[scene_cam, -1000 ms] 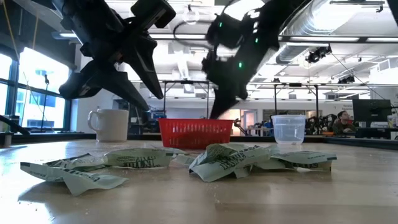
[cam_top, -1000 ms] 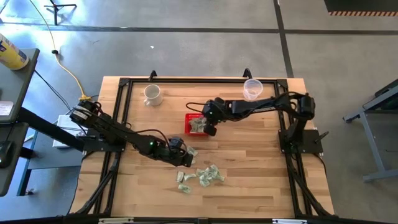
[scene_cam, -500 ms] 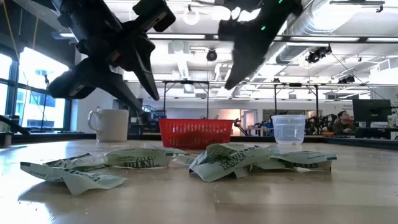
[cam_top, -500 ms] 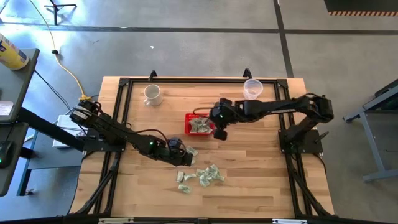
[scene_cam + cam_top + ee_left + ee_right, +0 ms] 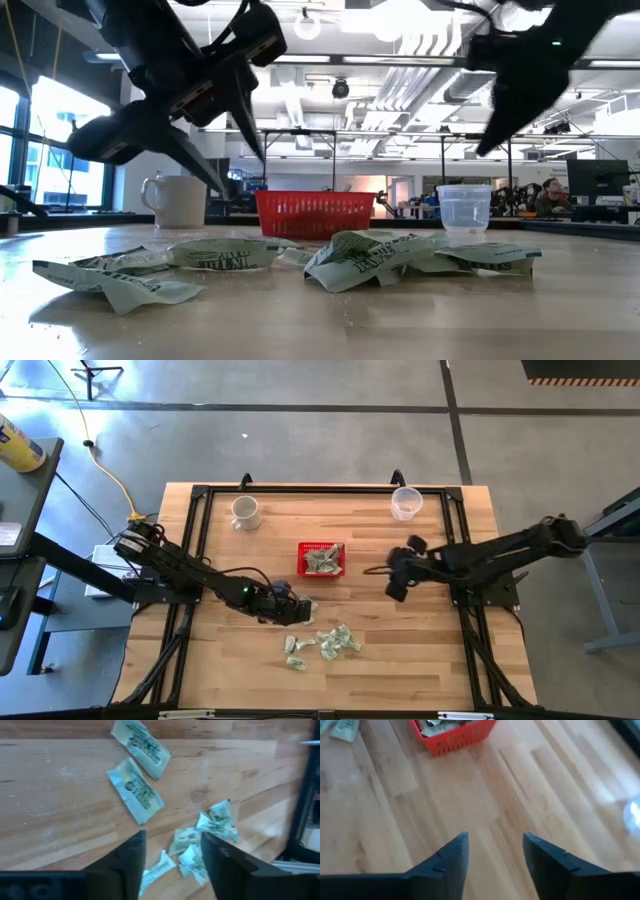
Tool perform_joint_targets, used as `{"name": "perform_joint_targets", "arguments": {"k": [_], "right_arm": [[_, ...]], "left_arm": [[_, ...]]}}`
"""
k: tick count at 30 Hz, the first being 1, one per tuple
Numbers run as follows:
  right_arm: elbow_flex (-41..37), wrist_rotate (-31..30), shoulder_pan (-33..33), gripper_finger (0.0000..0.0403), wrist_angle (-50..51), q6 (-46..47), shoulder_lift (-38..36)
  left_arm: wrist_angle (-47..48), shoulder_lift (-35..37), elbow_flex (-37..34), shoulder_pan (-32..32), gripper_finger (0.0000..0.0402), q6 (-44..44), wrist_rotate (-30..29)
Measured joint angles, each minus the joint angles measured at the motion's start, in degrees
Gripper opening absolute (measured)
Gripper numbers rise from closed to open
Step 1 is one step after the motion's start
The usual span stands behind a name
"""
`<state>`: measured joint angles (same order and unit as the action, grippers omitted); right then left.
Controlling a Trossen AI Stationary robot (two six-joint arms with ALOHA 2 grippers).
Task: Pick and place items into bin
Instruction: Put the stevia packet into the red bin
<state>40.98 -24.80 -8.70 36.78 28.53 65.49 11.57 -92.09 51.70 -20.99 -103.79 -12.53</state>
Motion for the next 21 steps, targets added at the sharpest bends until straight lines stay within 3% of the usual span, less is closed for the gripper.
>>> {"name": "perform_joint_targets", "arguments": {"k": [4,7,10,16,19,21], "right_arm": [[-4.0,0.6,-2.7,0.0206,0.3,5.6,-5.3],[-4.4,-0.1,-4.3,0.0213,1.2,6.0,-6.0],[-4.4,-1.2,-5.1,0.0212,1.5,6.0,-5.9],[-4.3,-2.1,-5.2,0.0214,1.6,6.3,-6.0],[-4.3,-2.4,-5.2,0.0215,1.7,6.1,-6.0],[-4.3,-2.9,-5.2,0.0216,1.6,6.0,-6.0]], "left_arm": [[-1.2,-0.6,0.0,0.0,0.0283,-0.9,-0.3],[0.0,-4.0,2.3,0.0,0.0305,-2.1,1.1],[1.7,-9.3,8.6,0.0,0.0300,-2.1,2.4],[25.2,-15.4,22.2,0.4,0.0269,-2.4,2.2],[31.9,-15.7,25.0,0.8,0.0263,-3.0,-0.1],[30.8,-15.8,25.2,1.0,0.0262,-3.2,-1.8]]}}
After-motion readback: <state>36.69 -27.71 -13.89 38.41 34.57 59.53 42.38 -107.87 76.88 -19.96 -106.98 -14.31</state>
